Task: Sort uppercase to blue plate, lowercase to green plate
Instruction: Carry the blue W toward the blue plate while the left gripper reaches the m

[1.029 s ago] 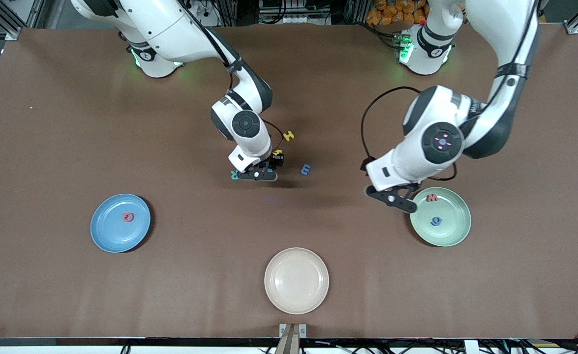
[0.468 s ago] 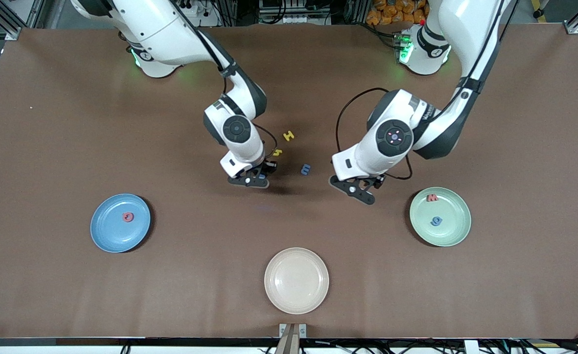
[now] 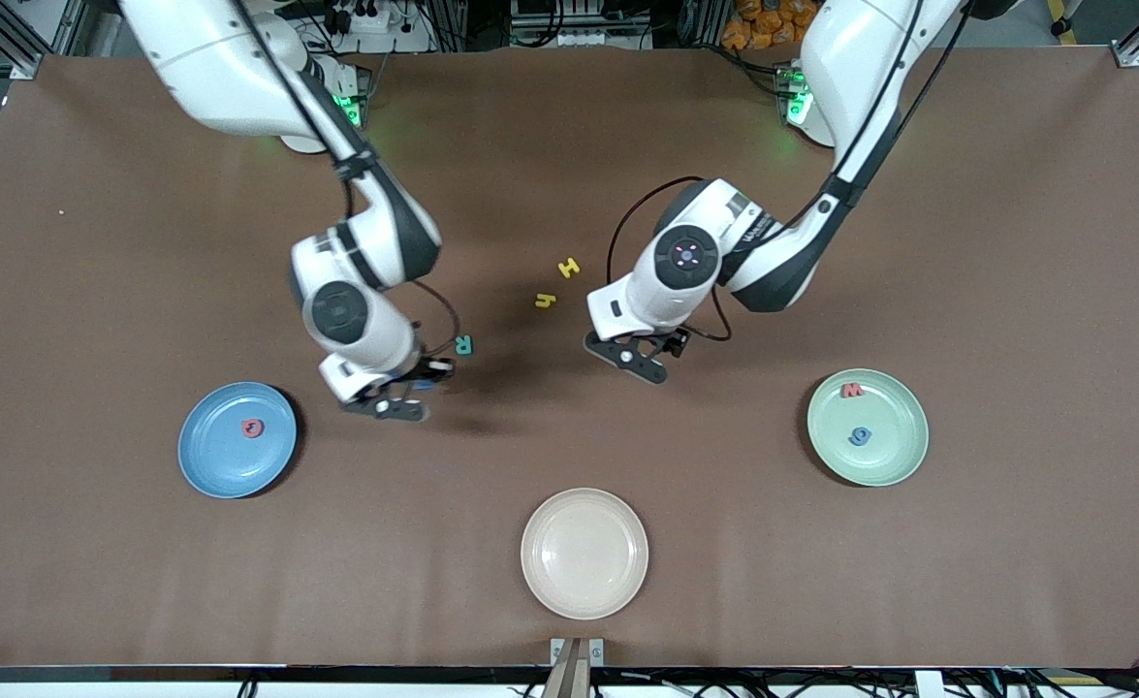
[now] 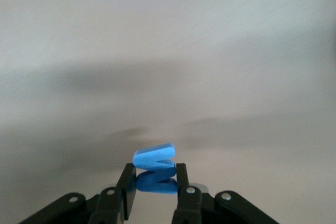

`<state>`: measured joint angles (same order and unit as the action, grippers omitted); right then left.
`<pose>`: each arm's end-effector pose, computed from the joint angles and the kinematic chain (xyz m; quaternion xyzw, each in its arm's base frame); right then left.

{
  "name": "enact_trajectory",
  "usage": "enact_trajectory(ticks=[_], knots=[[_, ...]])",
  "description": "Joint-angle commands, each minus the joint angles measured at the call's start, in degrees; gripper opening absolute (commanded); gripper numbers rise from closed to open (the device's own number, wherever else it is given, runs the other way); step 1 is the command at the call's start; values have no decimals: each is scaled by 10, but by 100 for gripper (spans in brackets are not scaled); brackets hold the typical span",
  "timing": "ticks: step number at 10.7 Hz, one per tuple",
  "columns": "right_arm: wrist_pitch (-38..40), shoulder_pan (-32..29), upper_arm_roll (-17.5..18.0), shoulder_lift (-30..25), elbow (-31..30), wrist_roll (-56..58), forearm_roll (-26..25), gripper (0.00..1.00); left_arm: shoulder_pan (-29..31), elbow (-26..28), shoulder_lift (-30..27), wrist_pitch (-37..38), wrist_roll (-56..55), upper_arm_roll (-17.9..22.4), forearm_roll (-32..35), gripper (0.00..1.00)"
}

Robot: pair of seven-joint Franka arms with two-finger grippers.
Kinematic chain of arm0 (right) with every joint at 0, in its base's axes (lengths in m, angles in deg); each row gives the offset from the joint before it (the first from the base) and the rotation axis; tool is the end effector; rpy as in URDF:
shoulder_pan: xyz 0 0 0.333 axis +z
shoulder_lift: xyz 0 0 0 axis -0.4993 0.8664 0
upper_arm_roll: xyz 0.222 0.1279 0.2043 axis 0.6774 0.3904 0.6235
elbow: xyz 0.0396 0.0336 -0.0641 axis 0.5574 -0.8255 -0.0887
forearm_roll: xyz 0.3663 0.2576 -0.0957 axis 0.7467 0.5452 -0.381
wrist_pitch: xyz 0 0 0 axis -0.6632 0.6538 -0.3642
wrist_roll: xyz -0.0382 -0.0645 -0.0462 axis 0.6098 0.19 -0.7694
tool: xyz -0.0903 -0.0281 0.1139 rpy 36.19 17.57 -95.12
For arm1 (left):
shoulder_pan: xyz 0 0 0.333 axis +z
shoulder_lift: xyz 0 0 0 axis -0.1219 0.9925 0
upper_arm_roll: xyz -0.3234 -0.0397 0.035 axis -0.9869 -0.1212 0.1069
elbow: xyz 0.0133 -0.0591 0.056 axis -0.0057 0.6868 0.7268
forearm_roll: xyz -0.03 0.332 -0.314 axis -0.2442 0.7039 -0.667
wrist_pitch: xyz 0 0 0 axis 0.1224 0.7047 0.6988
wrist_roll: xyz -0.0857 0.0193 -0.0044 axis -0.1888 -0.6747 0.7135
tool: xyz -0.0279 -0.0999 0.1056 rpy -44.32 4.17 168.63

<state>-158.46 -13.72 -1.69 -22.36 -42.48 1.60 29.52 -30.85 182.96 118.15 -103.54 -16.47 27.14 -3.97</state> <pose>0.6445 0.2481 0.1788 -0.9973 0.0468 0.0568 0.0041 0.5366 -0.4897 0.1862 0.9671 -0.2436 -0.0447 0.0575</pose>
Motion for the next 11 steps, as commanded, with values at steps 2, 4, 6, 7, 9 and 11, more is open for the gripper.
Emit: enact_trajectory(ticks=[2,4,6,7,9,11], knots=[[17,-115,11,-15,-3,194,-7,0,-21,-2,38,-42,-43,-2,51,86],[17,-184,8,-9,14,322,-25,0,-29,-2,53,-53,-43,-2,61,85],[14,-213,7,5,34,386,-27,0,-37,-2,54,-55,-42,-2,62,85],[14,-218,7,10,43,394,-31,0,-44,-2,60,-58,-42,-2,69,84],[16,-219,7,12,47,391,-32,91,-47,-3,62,-63,-42,-2,78,82],[16,-219,7,12,47,391,-32,100,-48,-6,74,-63,-41,-2,96,79]])
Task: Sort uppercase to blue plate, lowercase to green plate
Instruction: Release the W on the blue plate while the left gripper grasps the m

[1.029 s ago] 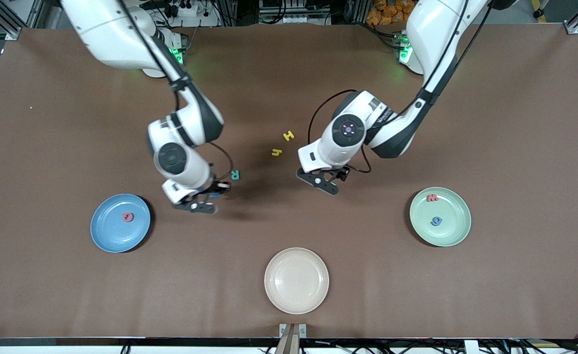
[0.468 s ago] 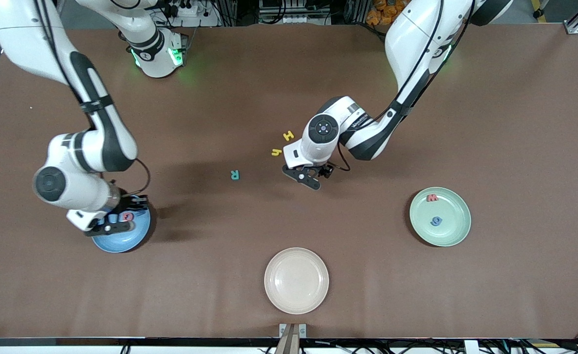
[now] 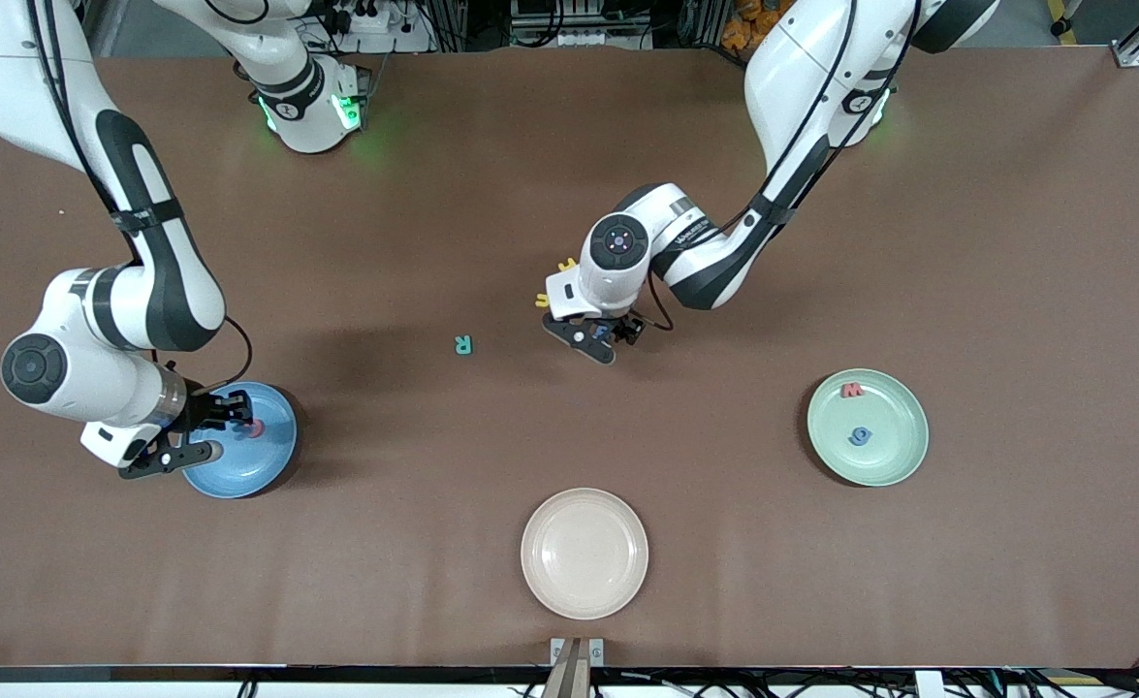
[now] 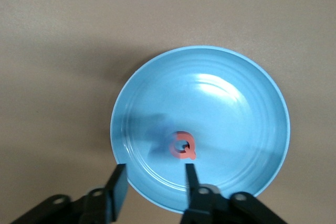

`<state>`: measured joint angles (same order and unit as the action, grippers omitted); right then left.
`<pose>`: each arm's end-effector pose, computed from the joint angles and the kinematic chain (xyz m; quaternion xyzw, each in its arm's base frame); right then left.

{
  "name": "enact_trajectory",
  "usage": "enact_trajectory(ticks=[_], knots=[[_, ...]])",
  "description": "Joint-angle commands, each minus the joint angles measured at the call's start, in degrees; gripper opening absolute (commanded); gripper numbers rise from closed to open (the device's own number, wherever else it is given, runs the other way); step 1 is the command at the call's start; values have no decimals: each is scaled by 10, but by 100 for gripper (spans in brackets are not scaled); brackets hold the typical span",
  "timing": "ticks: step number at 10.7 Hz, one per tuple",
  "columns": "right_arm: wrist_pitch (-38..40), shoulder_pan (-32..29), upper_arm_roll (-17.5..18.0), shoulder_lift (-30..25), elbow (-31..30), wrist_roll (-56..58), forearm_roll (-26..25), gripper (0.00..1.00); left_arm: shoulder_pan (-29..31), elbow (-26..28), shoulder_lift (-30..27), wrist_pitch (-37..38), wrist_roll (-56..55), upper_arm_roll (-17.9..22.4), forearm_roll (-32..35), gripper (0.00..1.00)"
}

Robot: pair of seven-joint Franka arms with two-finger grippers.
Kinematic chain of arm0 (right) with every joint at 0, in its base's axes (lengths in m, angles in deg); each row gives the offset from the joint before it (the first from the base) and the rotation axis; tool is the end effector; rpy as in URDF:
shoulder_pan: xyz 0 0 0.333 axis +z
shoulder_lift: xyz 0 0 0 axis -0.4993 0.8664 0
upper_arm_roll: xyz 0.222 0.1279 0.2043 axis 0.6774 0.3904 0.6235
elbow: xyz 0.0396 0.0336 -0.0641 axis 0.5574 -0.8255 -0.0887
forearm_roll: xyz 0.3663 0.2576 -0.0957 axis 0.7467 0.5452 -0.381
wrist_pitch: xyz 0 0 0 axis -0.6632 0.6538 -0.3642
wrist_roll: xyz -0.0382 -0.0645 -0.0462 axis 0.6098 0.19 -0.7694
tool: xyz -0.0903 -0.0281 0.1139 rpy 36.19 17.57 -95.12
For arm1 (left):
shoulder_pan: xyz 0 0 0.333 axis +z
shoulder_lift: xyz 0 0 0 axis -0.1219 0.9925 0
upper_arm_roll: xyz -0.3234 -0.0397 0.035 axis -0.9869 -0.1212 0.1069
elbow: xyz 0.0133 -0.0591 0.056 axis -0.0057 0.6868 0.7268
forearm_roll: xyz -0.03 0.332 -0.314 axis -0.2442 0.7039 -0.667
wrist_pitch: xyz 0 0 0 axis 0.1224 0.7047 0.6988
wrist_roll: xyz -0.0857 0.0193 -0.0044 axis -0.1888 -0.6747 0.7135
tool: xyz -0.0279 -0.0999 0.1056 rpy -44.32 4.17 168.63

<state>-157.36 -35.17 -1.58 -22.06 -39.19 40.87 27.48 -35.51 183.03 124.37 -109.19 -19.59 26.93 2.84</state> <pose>0.7091 -0.0072 0.2005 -0.9921 -0.1197 0.0321 0.0169 0.4907 -0.5304 0.1191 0.9554 -0.2911 -0.0350 0.0352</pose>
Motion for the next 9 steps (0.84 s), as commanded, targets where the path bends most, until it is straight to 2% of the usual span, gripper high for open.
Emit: enact_trajectory(ticks=[1,3,6,7,8,9], knots=[[5,-3,6,9,14,-2,-11,100,-2,-14,21,-7,-10,-1,41,79],[5,-3,6,9,14,-2,-11,100,-5,-19,29,-7,-10,0,43,78],[6,-2,6,10,12,-3,-11,100,-6,-22,33,-7,-11,-1,43,71],[6,-1,6,10,11,-3,-11,100,-7,-22,33,-7,-11,-1,45,65],[6,-1,6,10,11,-3,-11,100,-8,-21,33,-7,-9,0,46,50],[6,-1,6,10,11,-3,-11,100,-9,-21,33,-6,-9,-1,46,43]])
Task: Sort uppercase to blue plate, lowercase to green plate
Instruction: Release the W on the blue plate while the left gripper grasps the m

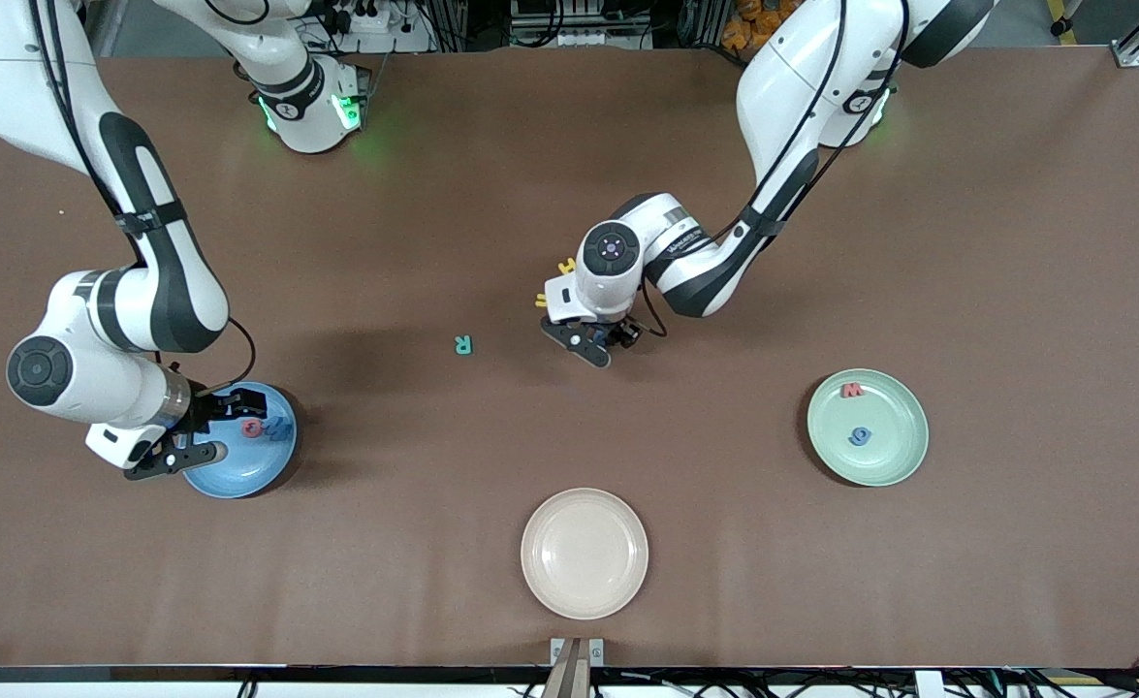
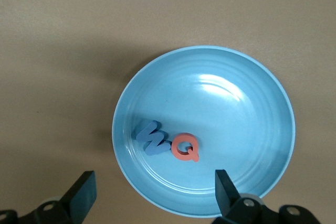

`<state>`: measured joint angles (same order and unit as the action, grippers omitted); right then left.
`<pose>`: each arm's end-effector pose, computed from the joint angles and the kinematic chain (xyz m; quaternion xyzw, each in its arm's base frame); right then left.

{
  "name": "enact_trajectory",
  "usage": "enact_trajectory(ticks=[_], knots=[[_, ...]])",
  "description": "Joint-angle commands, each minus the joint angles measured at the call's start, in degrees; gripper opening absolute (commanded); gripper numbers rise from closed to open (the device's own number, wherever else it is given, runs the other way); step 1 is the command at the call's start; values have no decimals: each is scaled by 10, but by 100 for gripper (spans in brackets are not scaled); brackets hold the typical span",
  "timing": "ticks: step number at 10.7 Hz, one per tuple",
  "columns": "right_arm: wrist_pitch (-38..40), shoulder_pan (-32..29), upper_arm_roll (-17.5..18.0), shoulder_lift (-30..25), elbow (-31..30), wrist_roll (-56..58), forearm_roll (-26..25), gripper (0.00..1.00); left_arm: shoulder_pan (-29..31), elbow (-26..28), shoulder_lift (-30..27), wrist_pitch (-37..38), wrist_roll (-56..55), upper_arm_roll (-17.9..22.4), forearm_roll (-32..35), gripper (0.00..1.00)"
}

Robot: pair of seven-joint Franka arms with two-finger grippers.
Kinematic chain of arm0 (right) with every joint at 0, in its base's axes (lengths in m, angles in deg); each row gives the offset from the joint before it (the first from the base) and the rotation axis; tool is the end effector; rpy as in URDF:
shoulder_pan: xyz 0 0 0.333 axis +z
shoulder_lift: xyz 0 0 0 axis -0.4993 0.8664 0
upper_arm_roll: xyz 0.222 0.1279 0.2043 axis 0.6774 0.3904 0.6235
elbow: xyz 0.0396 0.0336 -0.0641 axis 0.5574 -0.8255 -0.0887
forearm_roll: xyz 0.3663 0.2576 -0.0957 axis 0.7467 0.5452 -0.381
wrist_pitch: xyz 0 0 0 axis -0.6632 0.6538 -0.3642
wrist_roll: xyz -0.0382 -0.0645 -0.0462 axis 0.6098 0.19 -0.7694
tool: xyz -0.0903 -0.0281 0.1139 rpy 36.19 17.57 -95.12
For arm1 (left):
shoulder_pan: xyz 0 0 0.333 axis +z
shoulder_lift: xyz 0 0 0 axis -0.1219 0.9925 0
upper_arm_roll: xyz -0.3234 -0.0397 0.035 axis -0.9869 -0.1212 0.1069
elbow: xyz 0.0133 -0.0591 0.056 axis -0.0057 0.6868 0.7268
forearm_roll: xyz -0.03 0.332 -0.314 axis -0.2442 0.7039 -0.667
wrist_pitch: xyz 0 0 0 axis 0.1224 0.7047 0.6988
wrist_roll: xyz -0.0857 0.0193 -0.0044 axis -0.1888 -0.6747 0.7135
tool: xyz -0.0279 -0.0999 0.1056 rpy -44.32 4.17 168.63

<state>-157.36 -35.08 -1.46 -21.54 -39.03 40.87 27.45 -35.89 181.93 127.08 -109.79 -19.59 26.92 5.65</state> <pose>0.7090 -0.0047 0.1955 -0.9918 -0.1215 0.0351 0.0179 0.4877 -0.5328 0.0958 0.9503 -0.3083 -0.0350 0.0242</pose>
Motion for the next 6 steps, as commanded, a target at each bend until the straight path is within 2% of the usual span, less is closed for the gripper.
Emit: enact_trajectory(ticks=[1,3,6], knots=[[6,-2,5,5,9,-4,-10,100,-4,-9,6,0,-10,0,17,34],[6,1,6,6,7,-5,-9,100,4,-8,0,3,-10,0,17,0],[12,40,6,11,2,-70,-8,100,57,-5,-54,66,0,-1,16,0]])
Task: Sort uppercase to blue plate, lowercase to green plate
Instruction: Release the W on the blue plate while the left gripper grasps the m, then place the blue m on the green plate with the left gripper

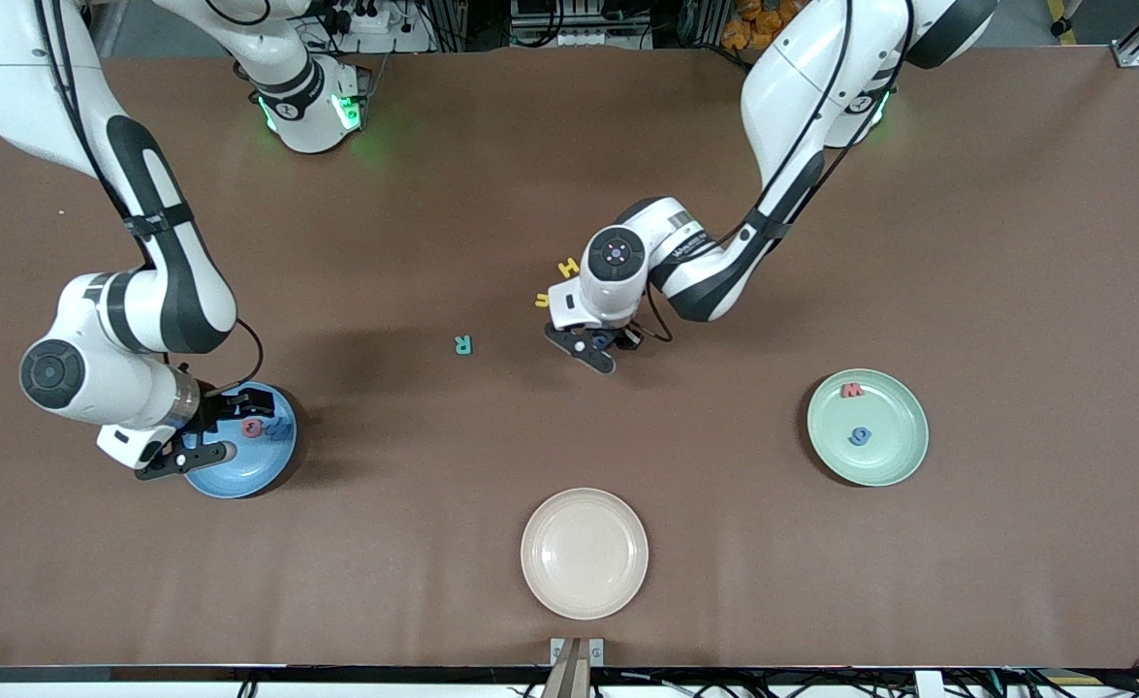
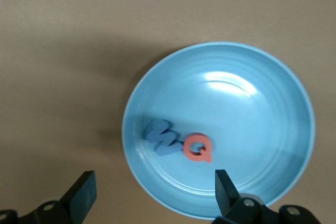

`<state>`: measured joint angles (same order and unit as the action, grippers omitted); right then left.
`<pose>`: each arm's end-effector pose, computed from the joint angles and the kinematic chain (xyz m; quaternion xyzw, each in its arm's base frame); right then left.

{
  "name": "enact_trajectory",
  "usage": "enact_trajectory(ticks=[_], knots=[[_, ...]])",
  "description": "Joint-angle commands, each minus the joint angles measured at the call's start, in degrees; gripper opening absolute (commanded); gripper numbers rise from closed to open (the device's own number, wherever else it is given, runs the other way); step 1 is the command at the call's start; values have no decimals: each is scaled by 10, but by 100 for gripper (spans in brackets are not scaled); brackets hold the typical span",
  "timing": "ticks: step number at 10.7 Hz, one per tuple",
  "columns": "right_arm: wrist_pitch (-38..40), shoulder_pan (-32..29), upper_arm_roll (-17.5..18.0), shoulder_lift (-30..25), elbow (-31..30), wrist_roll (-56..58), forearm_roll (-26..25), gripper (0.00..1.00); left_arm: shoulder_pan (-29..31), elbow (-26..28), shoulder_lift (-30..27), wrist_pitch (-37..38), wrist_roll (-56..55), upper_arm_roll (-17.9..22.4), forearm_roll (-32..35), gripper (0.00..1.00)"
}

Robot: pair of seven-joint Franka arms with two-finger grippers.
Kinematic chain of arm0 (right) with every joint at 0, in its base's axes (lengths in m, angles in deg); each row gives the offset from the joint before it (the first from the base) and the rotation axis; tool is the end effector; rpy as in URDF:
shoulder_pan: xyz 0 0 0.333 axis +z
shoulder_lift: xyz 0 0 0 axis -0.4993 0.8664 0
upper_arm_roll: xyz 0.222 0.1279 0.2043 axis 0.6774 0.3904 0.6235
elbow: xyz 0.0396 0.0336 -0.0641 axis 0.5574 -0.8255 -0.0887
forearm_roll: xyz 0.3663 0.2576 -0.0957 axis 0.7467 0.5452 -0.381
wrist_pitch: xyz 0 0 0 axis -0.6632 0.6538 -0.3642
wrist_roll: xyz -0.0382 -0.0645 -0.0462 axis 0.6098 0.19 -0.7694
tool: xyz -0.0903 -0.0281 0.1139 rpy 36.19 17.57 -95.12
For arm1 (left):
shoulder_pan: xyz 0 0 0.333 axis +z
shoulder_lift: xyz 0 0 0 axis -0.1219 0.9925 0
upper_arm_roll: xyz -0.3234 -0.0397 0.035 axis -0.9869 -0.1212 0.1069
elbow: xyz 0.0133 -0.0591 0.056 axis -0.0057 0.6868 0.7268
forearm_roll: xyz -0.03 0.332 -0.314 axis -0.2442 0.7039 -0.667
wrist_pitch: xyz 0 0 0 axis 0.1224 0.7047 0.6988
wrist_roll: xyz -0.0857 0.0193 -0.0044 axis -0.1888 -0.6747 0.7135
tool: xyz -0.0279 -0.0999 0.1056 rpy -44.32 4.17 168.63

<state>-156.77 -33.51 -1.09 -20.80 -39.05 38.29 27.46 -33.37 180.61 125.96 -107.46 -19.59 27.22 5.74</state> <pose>0.7052 0.0193 0.1856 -0.9920 -0.1155 0.0471 0.0198 0.5219 -0.5102 0.1151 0.9579 -0.2848 -0.0307 0.0177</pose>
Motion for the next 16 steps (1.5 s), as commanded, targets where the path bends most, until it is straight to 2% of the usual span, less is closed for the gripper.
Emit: enact_trajectory(ticks=[1,3,4,7,10,12,16], knots=[[15,47,2,5,1,-77,-8,100,58,10,-66,70,5,-6,9,0],[14,89,3,4,-18,-114,-3,100,118,11,-92,129,6,-11,9,0],[4,113,3,5,-26,-145,-2,100,170,11,-93,141,20,-25,9,0],[-43,182,4,3,-62,-263,-2,100,270,21,-78,158,129,-26,8,0],[-61,223,5,2,-76,-324,-2,100,271,37,-77,158,154,15,16,0],[-63,259,6,2,-75,-358,-2,100,267,40,-82,159,204,57,16,0],[-88,344,16,-8,-65,-392,-1,100,264,37,-75,149,269,92,19,0]])
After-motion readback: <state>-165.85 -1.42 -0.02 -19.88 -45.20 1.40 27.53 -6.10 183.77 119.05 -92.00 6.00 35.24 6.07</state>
